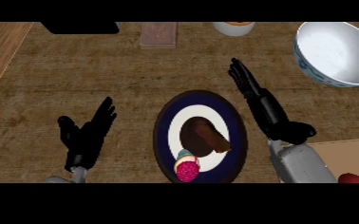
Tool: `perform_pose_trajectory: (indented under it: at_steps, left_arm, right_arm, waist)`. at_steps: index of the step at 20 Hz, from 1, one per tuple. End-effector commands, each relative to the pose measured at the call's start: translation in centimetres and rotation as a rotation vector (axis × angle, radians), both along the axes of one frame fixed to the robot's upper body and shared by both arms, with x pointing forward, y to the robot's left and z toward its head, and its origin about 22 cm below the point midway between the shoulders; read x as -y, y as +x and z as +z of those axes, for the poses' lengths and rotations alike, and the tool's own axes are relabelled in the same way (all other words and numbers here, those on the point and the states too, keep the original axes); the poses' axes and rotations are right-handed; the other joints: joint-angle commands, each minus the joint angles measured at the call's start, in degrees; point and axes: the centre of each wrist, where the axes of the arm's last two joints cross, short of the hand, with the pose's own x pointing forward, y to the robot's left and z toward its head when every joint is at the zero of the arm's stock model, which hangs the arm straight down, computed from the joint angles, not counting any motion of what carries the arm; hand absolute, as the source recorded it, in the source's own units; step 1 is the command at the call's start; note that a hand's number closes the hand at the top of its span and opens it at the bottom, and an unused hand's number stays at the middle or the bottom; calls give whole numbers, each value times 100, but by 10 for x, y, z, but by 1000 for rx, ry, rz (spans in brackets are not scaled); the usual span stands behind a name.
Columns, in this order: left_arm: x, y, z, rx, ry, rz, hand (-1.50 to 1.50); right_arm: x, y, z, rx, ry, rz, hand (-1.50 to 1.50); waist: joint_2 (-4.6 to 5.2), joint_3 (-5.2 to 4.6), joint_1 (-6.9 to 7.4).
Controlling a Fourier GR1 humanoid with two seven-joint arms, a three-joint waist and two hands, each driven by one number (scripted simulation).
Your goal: Pick the cupcake from the plate and place it in the bowl
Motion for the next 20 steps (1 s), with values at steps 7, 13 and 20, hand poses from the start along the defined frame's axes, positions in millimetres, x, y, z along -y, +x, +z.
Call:
perform_pose_trajectory:
  at_steps: [7, 13, 20]
  left_arm:
    - [-13, 29, 39, 256, 130, 39, 0]
    - [0, 30, 45, 342, 129, 3, 0]
    - [-5, 33, 51, 349, 148, 16, 0]
  right_arm:
    - [14, -40, -36, 436, -364, -351, 150]
    - [-78, -101, -28, 680, 246, -518, -150]
    - [-90, -177, -50, 813, 224, -645, -150]
  waist:
    - [-547, -114, -753]
    - [-242, 93, -251]
    - [-248, 53, -375]
